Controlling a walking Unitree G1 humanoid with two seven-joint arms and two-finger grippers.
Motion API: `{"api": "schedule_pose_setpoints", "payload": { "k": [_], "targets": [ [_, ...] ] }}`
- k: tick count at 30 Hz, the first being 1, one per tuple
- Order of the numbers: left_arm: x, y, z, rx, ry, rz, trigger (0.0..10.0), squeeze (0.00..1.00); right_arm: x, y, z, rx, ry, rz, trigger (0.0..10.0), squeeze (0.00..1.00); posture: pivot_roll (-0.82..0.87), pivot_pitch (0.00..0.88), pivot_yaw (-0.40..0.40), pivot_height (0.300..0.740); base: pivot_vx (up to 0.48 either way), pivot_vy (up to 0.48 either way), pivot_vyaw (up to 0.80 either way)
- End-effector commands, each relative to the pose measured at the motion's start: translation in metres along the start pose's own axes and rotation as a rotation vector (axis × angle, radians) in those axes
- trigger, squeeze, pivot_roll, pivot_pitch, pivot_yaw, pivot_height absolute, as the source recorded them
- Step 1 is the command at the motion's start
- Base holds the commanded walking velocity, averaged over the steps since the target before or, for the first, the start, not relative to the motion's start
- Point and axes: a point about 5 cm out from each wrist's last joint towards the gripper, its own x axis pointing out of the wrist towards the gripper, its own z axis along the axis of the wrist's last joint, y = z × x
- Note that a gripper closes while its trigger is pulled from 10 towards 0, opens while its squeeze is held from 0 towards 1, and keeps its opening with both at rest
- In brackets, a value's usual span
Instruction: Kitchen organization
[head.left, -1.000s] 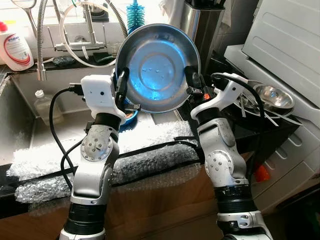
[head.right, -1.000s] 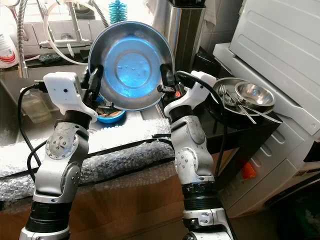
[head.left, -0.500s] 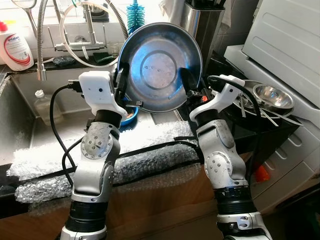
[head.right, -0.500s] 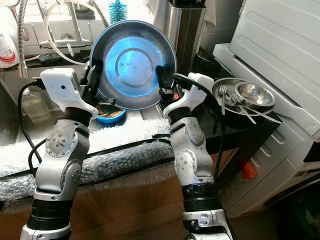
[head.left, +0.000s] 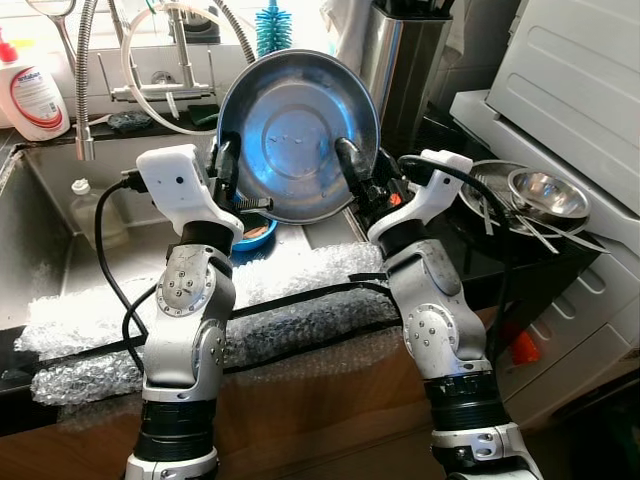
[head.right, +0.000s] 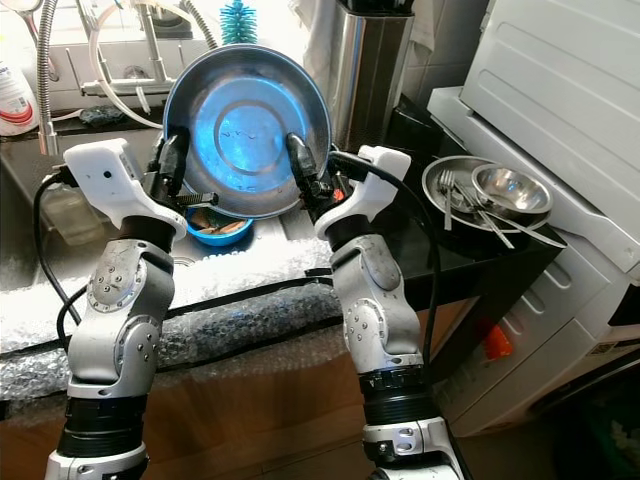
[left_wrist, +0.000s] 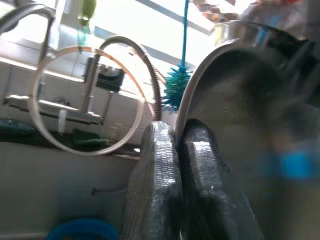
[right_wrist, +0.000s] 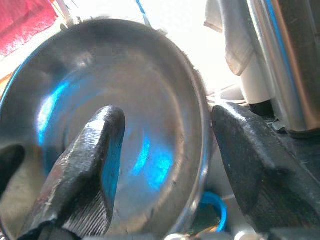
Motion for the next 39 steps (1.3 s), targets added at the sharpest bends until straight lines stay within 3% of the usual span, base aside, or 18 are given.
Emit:
{"api": "schedule_pose_setpoints", "payload": {
  "k": [1, 6, 10, 11, 12, 15, 16, 19, 22, 25, 28, 30, 32, 34, 39],
  "targets": [
    [0.003, 0.002, 0.005, -0.019, -0.016, 0.027, 0.0, 0.00, 0.002, 0.004, 0.007, -0.017, -0.026, 0.006, 10.0, 0.00, -0.05, 0.000, -0.075, 0.740, 0.000, 0.000, 0.00],
    [0.006, 0.020, 0.011, -0.088, -0.041, 0.143, 0.0, 0.00, 0.002, -0.001, 0.010, -0.063, -0.031, -0.031, 10.0, 0.00, -0.05, 0.000, -0.076, 0.740, 0.000, 0.000, 0.00],
    [0.007, 0.028, 0.015, -0.004, -0.059, 0.189, 0.0, 0.00, 0.001, -0.004, 0.012, -0.088, -0.035, -0.054, 10.0, 0.00, -0.04, 0.000, -0.076, 0.740, 0.000, 0.000, 0.00],
    [0.007, 0.030, 0.014, 0.048, -0.056, 0.188, 1.8, 0.00, 0.001, -0.004, 0.013, -0.102, -0.036, -0.056, 10.0, 0.00, -0.04, 0.000, -0.076, 0.740, 0.000, 0.000, 0.00],
    [0.007, 0.031, 0.013, 0.104, -0.051, 0.177, 10.0, 0.00, 0.000, -0.004, 0.015, -0.128, -0.038, -0.055, 10.0, 0.00, -0.05, 0.000, -0.075, 0.740, 0.000, 0.000, 0.00],
    [0.007, 0.035, 0.012, 0.173, -0.044, 0.167, 10.0, 0.00, -0.003, -0.004, 0.017, -0.173, -0.039, -0.056, 10.0, 0.00, -0.05, 0.000, -0.076, 0.740, 0.000, 0.000, 0.00],
    [0.005, 0.044, 0.012, 0.221, -0.035, 0.189, 10.0, 0.00, -0.012, -0.007, 0.019, -0.216, -0.043, -0.067, 10.0, 0.00, -0.05, 0.000, -0.078, 0.740, 0.000, 0.000, 0.00],
    [0.004, 0.047, 0.012, 0.231, -0.031, 0.197, 10.0, 0.00, -0.015, -0.009, 0.020, -0.228, -0.043, -0.072, 10.0, 0.00, -0.05, 0.000, -0.078, 0.740, 0.000, 0.000, 0.00],
    [-0.001, 0.066, 0.010, 0.296, -0.003, 0.230, 10.0, 0.00, -0.034, -0.021, 0.022, -0.304, -0.041, -0.105, 10.0, 0.00, -0.05, 0.000, -0.078, 0.740, 0.000, 0.000, 0.00],
    [-0.003, 0.073, 0.008, 0.335, 0.012, 0.234, 10.0, 0.00, -0.041, -0.025, 0.023, -0.337, -0.034, -0.121, 10.0, 0.00, -0.06, 0.000, -0.074, 0.740, 0.000, 0.000, 0.00],
    [-0.009, 0.088, -0.001, 0.457, 0.070, 0.214, 10.0, 0.00, -0.062, -0.039, 0.020, -0.411, 0.011, -0.181, 10.0, 0.00, -0.06, 0.000, -0.071, 0.740, 0.000, 0.000, 0.00],
    [-0.010, 0.090, -0.004, 0.480, 0.092, 0.203, 10.0, 0.00, -0.068, -0.042, 0.020, -0.424, 0.021, -0.198, 10.0, 0.00, -0.06, 0.000, -0.071, 0.740, 0.000, 0.000, 0.00],
    [-0.016, 0.106, -0.016, 0.413, 0.175, 0.277, 10.0, 0.00, -0.083, -0.046, 0.017, -0.465, 0.050, -0.234, 10.0, 0.00, -0.07, 0.000, -0.069, 0.740, 0.000, 0.000, 0.00],
    [-0.019, 0.110, -0.019, 0.391, 0.193, 0.305, 10.0, 0.00, -0.090, -0.048, 0.016, -0.470, 0.064, -0.253, 10.0, 0.00, -0.07, 0.000, -0.071, 0.740, 0.000, 0.000, 0.00],
    [-0.020, 0.110, -0.023, 0.383, 0.215, 0.306, 10.0, 0.00, -0.097, -0.052, 0.014, -0.470, 0.081, -0.289, 10.0, 0.00, -0.07, 0.000, -0.072, 0.740, 0.000, 0.000, 0.00]
  ]
}}
